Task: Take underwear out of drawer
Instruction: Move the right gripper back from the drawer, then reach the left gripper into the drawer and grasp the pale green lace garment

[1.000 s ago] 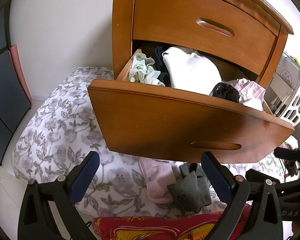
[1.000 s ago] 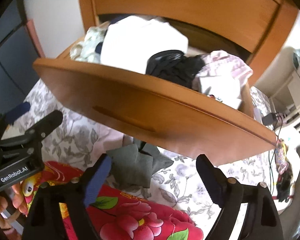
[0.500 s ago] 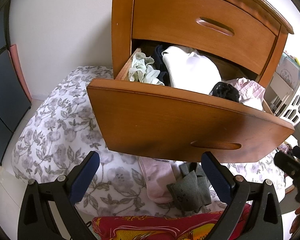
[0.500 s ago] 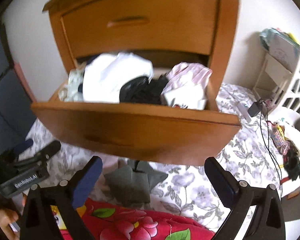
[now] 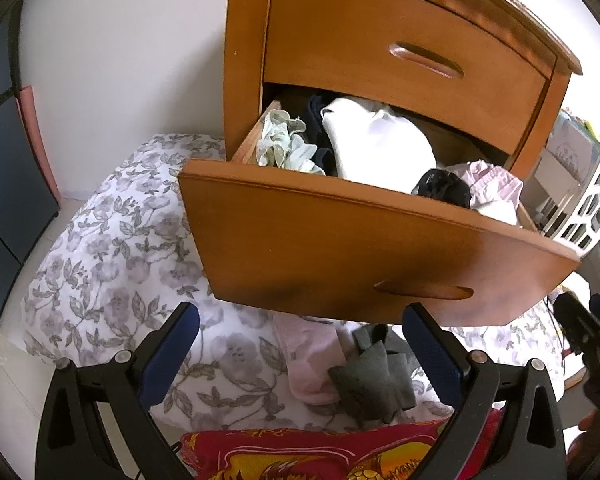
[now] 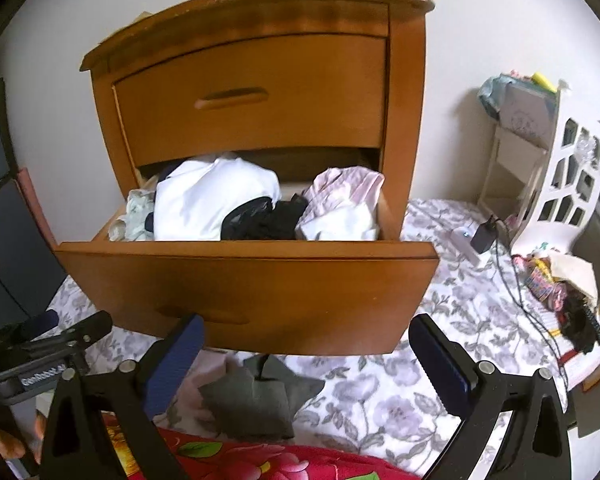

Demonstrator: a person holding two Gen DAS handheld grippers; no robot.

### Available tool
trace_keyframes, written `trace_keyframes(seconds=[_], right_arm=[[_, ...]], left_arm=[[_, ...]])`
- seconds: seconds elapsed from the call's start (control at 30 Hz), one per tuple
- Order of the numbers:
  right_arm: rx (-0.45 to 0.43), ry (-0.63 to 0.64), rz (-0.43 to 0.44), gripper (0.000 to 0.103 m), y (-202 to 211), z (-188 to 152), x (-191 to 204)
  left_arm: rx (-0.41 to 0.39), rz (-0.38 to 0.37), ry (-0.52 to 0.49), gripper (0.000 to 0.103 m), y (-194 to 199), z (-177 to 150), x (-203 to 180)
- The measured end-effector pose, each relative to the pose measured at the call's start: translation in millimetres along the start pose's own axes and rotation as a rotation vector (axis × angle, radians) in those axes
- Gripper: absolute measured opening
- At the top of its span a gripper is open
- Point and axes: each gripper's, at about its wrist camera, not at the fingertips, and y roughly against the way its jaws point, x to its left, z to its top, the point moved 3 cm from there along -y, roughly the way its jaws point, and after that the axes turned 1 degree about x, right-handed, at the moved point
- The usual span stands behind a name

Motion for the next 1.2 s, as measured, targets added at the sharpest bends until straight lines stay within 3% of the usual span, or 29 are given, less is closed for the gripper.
trace_keyframes(seconds=[0.2, 0.4, 0.7, 0.93, 1.07, 1.2], right_arm=[[-0.001, 0.001, 0.007, 0.103, -3.6, -2.0, 0.6], [-0.011, -0.008, 0.002, 0.103, -1.7, -2.7, -1.4], [-0.064, -0.034, -0.031, 0.103, 6.1, 4.7, -9.8], [-0.076, -0.039, -0.030, 0.103, 4.6, 5.1, -13.0], [-0.065, -0.049, -0.021, 0.103, 0.8, 2.4, -15.1], [-0.065, -0.062, -0.012, 0.103, -0.1, 1.3, -18.3]], left_arm=[[-0.023, -0.026, -0.001, 0.101, 13.1, 11.0, -1.0], [-0.063, -0.027, -0.003, 0.101, 30.4, 42.5, 1.3], [-0.027, -0.053, -0.029, 0.101, 29.2, 94.2, -2.0], [0.141, -0.084, -0.002, 0.101, -6.8, 125.8, -8.9], [0.228, -0.139, 0.071, 0.100, -32.6, 140.5, -8.1], [0.262, -0.096, 0.093, 0.092, -54.6, 149.3, -5.7]])
